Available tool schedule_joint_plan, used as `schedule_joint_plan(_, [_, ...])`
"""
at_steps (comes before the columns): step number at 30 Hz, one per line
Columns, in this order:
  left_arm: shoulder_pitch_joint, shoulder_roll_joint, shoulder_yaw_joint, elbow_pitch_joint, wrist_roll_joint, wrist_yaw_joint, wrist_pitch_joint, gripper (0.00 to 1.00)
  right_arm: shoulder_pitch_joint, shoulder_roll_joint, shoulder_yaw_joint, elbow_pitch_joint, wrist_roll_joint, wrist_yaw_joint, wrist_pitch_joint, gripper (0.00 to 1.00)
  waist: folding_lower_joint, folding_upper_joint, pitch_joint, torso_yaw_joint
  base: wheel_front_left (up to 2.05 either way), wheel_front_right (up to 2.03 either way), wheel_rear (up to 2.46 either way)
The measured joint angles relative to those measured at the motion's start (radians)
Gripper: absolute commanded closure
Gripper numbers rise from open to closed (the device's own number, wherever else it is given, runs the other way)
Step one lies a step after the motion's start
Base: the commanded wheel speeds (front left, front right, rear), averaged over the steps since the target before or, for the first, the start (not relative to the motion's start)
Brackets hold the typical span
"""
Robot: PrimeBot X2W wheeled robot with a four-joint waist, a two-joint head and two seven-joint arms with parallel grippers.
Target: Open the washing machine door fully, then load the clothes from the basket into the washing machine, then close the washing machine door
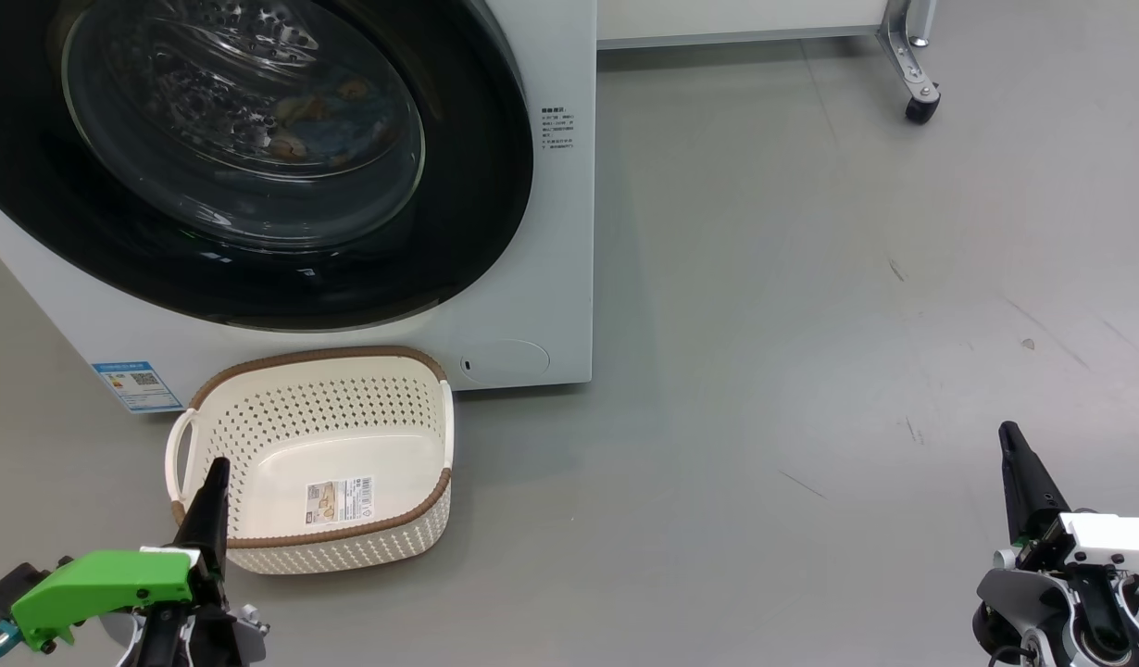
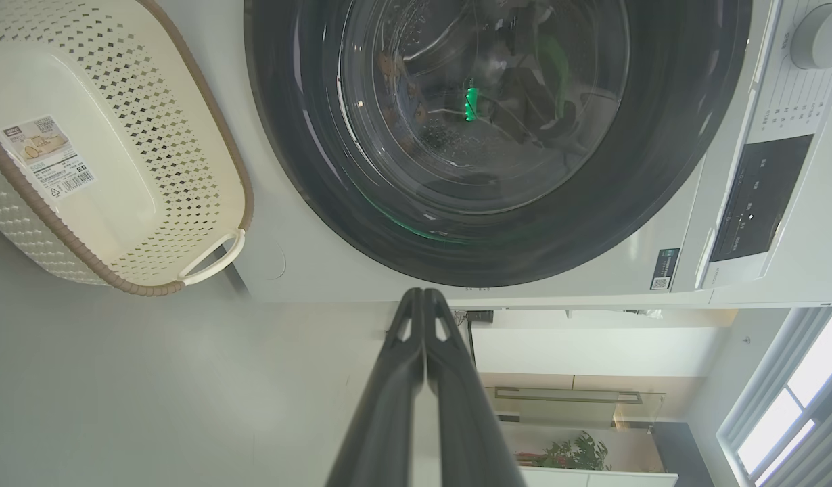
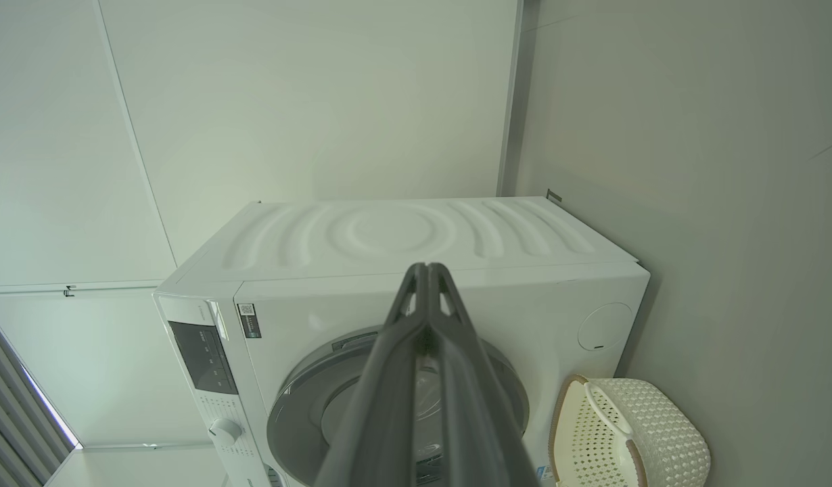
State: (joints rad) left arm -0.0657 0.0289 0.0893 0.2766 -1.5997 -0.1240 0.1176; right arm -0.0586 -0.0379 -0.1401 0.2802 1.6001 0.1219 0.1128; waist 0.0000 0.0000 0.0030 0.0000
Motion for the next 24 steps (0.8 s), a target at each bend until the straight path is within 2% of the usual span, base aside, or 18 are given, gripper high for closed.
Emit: schedule_joint_plan(24, [0.0, 0.0, 0.0, 0.0, 0.0, 0.0, 0.0, 1.0, 0.0, 0.0, 0.0, 0.0, 0.0, 0.0, 0.0, 1.0, 0.0, 0.0, 0.0, 0.0, 0.0, 0.0, 0.0])
